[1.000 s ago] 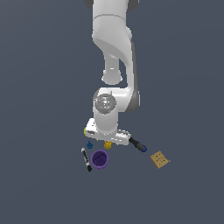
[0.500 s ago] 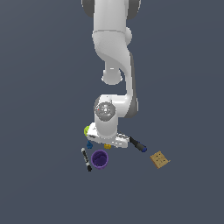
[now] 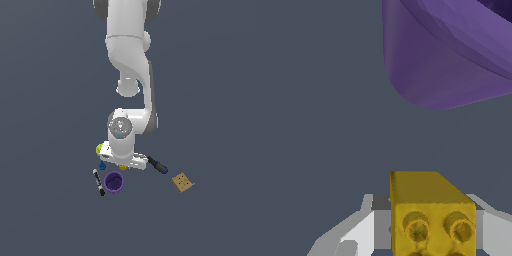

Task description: Pick up a designated object from a clutter of objects.

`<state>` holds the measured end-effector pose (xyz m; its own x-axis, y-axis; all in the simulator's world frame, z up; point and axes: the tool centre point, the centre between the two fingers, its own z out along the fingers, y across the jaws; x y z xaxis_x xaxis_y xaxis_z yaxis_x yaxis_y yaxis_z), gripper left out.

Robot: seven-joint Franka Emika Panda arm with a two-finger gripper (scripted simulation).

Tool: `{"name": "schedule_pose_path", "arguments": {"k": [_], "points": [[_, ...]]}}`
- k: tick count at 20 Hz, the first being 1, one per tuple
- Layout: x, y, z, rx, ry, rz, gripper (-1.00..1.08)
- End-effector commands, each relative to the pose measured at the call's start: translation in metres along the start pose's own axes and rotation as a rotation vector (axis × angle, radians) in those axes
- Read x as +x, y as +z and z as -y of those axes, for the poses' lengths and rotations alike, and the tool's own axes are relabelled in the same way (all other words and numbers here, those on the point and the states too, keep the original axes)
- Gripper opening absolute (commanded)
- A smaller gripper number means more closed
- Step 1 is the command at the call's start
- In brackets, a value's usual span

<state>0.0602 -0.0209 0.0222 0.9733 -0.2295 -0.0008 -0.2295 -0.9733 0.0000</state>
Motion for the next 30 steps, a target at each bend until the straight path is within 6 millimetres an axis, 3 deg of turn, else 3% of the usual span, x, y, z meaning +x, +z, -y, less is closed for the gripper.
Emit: {"name": "schedule_pose_path", "arguments": {"k": [1,8,15,21,30], "points": [[0.000,0.000,0.000,0.000,0.000,-0.001,-1.00],[-0.002,-0.009,0.002,0.000,0.000,-0.001,-1.00],[-0.008,-0.044,0.009,0.000,0.000,-0.001,-1.00],[-0.018,-0.096,0.020,0.000,0.000,-0.001,-1.00],[-0.035,-0.199,0.041,-0.001,0.001,-0.001,-1.00]]}}
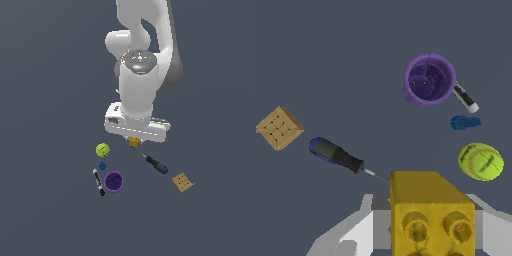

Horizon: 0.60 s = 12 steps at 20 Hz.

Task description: Pick up a designated object from a clutter of objects.

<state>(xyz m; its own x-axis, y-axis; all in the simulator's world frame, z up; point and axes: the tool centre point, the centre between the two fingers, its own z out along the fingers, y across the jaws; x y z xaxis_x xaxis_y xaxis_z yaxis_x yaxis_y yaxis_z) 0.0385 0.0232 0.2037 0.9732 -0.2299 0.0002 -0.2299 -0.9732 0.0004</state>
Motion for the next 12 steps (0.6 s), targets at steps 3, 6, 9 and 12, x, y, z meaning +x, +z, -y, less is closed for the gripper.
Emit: {"name": "schedule_pose_path", "arguments": {"k": [3,6,9,12], "points": [[-0.008,-0.050,0.010,0.000,0.000,0.000,-1.00],[-0.012,-0.079,0.016,-0.001,0.000,0.000,-1.00],[-0.016,-0.103,0.022,-0.001,0.000,0.000,-1.00],[-0.018,-0.122,0.026,0.000,0.000,0.000,-1.00]]}}
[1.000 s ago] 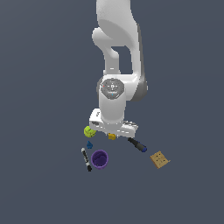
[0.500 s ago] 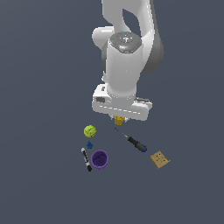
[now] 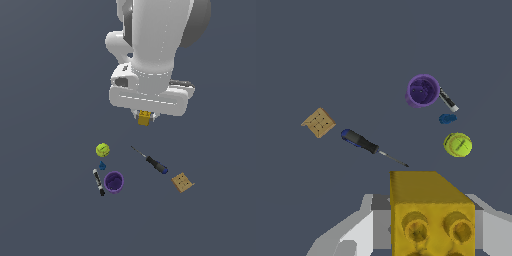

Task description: Pick up a designated object from a clutter of objects.

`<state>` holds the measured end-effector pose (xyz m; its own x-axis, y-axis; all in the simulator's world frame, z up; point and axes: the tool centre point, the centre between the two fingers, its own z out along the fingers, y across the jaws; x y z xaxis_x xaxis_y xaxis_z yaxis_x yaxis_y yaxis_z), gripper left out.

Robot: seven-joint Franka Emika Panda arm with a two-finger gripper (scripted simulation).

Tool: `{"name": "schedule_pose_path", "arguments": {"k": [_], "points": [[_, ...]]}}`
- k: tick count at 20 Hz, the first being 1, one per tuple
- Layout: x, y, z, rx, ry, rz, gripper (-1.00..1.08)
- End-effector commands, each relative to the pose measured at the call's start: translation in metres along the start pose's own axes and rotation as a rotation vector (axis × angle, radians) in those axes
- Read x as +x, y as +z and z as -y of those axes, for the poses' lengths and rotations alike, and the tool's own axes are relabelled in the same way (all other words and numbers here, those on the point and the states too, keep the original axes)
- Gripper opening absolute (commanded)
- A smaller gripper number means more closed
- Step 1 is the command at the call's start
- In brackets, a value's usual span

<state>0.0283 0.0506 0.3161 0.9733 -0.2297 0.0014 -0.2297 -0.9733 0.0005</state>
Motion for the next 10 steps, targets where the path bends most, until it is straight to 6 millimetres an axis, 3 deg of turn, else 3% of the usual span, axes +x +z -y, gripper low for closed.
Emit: {"name": "schedule_pose_path", "arguments": {"k": [1,10], "points": [[-0.002,-0.015,0.003,0.000,0.000,0.001,-1.00],[-0.003,-0.036,0.009,0.000,0.000,0.001,-1.00]]}}
